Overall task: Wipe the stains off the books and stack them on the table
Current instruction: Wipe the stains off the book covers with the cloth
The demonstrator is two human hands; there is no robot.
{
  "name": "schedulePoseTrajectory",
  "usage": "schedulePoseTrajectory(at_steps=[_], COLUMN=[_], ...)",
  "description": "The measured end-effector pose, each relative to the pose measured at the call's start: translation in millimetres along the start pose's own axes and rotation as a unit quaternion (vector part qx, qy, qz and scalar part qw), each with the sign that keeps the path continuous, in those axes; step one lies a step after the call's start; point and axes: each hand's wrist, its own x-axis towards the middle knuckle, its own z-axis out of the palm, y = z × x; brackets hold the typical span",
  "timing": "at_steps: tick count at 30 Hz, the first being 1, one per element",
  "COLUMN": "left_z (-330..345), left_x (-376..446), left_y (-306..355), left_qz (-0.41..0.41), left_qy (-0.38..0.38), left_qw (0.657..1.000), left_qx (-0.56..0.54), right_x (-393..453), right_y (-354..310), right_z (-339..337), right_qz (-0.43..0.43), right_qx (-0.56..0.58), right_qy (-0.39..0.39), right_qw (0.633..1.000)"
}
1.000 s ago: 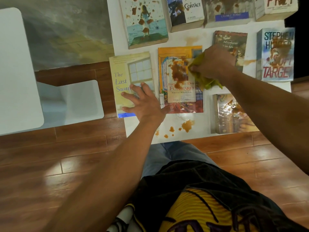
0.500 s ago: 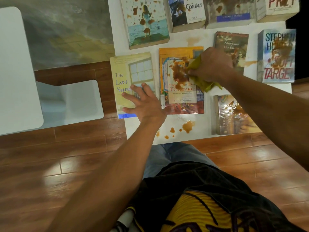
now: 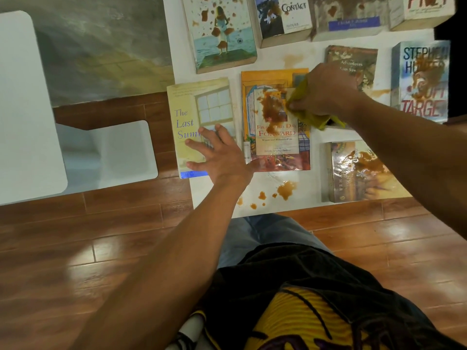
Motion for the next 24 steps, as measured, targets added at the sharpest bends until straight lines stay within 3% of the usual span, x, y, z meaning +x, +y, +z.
schedulePoseTrajectory(at_steps=[4, 8, 12, 16, 21, 24], left_z=[-2, -1, -1, -1, -2, -3], left_x=[-1, 0, 0, 0, -1, -1], left_y=[0, 0, 0, 1, 1, 1], left_qz=[-0.002, -0.002, -0.003, -0.003, -0.002, 0.000], left_qy=[-0.003, -0.003, -0.006, -0.002, -0.006, -0.003], left_qw=[1.000, 1.000, 1.000, 1.000, 1.000, 1.000], left_qx=[-0.002, 0.004, 0.000, 0.000, 0.006, 0.006], right_x=[1, -3, -3, -14, -15, -18], right_y=[2, -1, 1, -1, 2, 1], right_z=[-2, 0, -3, 1, 2, 4], right_qz=[0.016, -0.013, 0.010, -0.035, 0.010, -0.019], right_qx=[0.012, 0.001, 0.010, -0.013, 0.033, 0.010], right_qy=[0.043, -0.010, 0.027, -0.020, 0.018, -0.023], right_qw=[0.999, 1.000, 1.000, 0.999, 0.999, 1.000])
